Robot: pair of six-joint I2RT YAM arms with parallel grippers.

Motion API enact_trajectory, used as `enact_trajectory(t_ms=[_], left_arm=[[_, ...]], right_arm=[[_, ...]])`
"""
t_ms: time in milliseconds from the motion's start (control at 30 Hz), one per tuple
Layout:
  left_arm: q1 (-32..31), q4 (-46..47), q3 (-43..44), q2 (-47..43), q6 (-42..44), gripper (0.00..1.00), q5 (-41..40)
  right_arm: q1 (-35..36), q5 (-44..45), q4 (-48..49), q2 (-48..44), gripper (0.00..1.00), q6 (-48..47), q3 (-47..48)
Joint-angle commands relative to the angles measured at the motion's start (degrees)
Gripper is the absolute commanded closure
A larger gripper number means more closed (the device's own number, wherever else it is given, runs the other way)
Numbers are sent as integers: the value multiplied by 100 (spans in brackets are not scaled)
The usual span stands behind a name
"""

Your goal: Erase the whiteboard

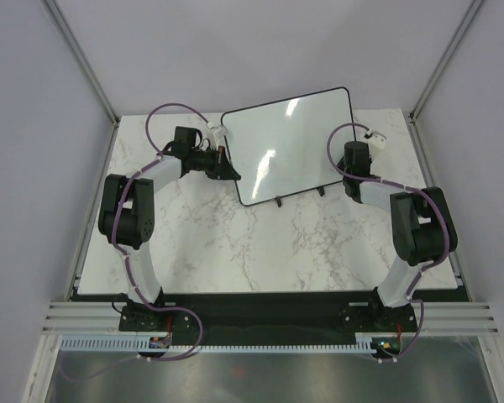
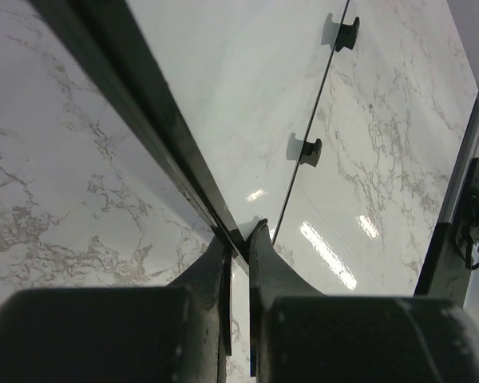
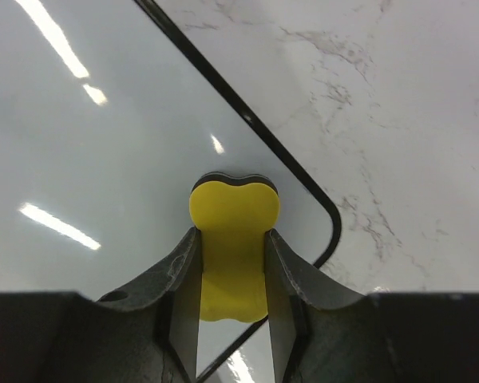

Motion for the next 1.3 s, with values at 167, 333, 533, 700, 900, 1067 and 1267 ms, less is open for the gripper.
enact_trajectory(t_ms=[167,333,533,700,900,1067,1267], left_arm=[[-9,147,167,-56,924,98,-926],[-9,147,176,-56,924,98,-926],[-9,147,202,-38,915,98,-935],[-9,138,185,-47,906,98,-944],[-9,138,228,-12,906,98,-917],[-9,120,263,14,898,98,-917],[-9,94,272,23,898,98,-935]], right_arm=[[28,-157,-310,136,100,167,262],[441,53,-460,198,100,9,852],[1267,132,-372,408,100,412,774],[1286,438,51,243,100,976,106],[470,757,-161,-83,100,1046,-342],[3,766,-108,-118,100,1073,-641],[186,466,-82,-31,100,923,-457]])
